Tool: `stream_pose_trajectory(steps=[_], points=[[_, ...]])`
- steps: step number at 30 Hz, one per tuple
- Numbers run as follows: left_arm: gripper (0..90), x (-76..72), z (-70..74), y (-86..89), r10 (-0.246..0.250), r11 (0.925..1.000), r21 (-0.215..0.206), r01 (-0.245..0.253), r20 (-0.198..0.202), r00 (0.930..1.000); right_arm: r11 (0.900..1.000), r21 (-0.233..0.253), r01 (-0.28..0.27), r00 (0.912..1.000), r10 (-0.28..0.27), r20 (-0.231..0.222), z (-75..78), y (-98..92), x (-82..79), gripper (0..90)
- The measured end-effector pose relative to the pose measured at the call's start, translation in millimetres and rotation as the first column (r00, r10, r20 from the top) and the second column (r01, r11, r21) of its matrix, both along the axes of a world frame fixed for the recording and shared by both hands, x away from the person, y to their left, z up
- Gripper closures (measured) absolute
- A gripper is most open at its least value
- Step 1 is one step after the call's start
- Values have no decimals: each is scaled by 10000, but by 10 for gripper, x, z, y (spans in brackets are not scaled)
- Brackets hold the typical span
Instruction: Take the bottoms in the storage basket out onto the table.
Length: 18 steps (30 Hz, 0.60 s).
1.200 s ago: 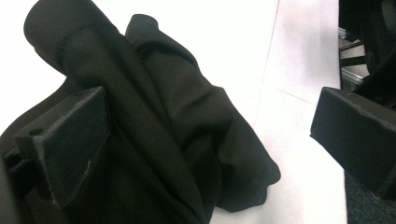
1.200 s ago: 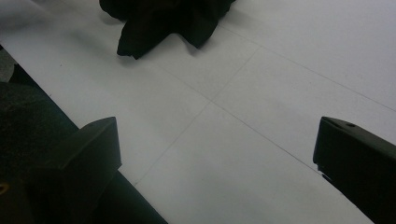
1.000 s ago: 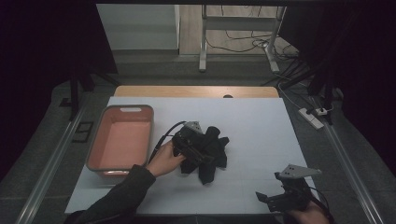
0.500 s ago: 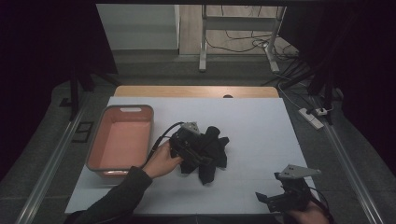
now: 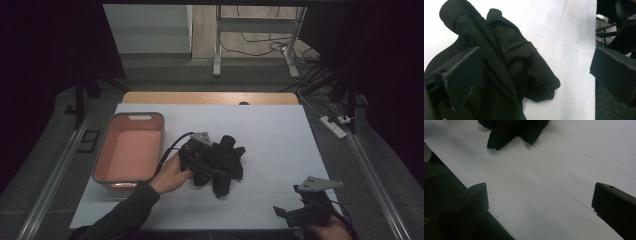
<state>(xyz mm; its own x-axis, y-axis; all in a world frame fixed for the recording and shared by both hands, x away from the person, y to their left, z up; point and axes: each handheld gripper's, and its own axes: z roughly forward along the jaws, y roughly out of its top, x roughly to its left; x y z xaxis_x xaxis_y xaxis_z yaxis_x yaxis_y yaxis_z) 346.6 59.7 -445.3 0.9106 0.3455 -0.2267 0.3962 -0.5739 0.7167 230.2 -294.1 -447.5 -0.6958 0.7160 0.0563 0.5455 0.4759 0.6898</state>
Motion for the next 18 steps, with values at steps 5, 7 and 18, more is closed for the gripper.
stream_pose_trajectory(steps=[5, 7, 18], points=[[0, -32, 17, 20, 13, 10000, 5, -14, 51, 10000, 10000, 0, 1, 10000, -1, 0, 0, 0, 0, 10], [0, -44, 27, 33, 28, 10000, 3, -28, 77, 10000, 10000, -8, -1, 10000, 1, 2, 0, 1, 0, 10], [0, -95, 53, 119, 303, 9995, 60, -304, 175, 9994, 10000, -3, 18, 10000, -18, 11, 1, 2, -2, 10]])
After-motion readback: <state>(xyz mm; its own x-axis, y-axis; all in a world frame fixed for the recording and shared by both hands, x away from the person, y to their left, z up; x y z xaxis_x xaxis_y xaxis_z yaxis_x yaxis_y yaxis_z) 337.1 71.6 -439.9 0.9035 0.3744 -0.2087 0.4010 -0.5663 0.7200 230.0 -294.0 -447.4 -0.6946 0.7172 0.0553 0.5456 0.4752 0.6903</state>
